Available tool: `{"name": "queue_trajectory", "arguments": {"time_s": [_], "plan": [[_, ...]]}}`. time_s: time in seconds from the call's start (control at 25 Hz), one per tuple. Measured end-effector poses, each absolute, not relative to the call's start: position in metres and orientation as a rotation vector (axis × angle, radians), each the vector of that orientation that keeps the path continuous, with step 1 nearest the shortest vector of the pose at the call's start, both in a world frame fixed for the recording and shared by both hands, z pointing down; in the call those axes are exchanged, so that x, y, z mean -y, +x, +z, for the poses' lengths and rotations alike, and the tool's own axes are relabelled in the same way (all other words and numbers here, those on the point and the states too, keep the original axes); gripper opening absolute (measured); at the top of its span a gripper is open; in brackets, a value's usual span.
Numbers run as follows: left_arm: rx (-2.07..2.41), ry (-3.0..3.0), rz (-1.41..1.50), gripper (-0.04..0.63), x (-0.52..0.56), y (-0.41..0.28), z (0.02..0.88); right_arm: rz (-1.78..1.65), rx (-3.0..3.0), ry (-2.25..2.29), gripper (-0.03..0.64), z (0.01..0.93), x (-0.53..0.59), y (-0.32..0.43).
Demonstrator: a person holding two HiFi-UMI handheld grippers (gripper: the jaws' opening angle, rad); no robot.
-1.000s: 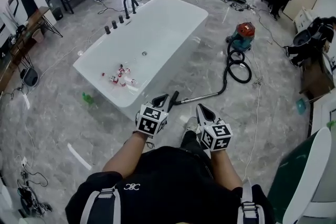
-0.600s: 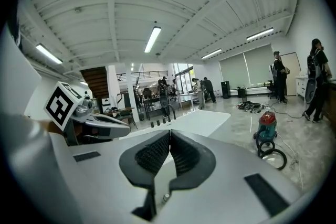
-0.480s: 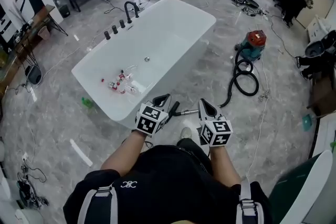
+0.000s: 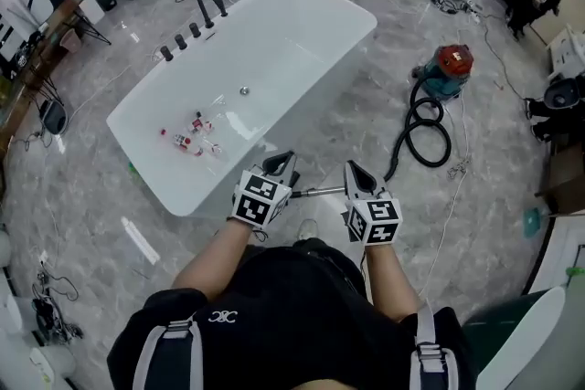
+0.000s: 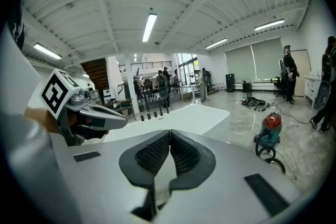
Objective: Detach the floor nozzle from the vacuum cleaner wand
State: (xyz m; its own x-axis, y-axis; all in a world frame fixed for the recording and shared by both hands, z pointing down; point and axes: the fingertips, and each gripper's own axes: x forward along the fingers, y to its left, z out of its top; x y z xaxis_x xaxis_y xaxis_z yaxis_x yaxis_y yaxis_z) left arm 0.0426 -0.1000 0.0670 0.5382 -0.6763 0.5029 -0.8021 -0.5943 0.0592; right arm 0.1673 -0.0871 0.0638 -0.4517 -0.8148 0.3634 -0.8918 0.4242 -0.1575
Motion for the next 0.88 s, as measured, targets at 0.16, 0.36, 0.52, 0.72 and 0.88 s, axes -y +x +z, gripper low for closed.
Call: {"name": "queue_trajectory", "arguments": {"time_s": [0.16, 0.36, 0.52, 0.72, 0.88], "plan": [[1.227, 2.400, 0.661, -0.005, 0.117, 0.053, 0.101, 0.475, 2.364, 1.397, 0.014, 0.109, 0.116, 0.185], [1.194, 2.279, 0.711, -0.005, 0.140, 0.051, 0.165, 0.369, 2.300, 1.217, 0.014, 0.174, 0.149, 0.177], [1.127, 2.192, 0.773, -0.005, 0.148, 0.047, 0.242, 0.510, 2.299, 1.072, 0.014, 0.251, 0.160, 0.160], [0.988, 2.085, 0.816, -0.005, 0.144, 0.053, 0.362, 0.596, 2.221, 0.942, 0.014, 0.376, 0.173, 0.156], [0.970, 2.026, 0.789, -0.005, 0.153, 0.043, 0.457, 0.657, 2.181, 0.965, 0.014, 0.483, 0.200, 0.154]]}}
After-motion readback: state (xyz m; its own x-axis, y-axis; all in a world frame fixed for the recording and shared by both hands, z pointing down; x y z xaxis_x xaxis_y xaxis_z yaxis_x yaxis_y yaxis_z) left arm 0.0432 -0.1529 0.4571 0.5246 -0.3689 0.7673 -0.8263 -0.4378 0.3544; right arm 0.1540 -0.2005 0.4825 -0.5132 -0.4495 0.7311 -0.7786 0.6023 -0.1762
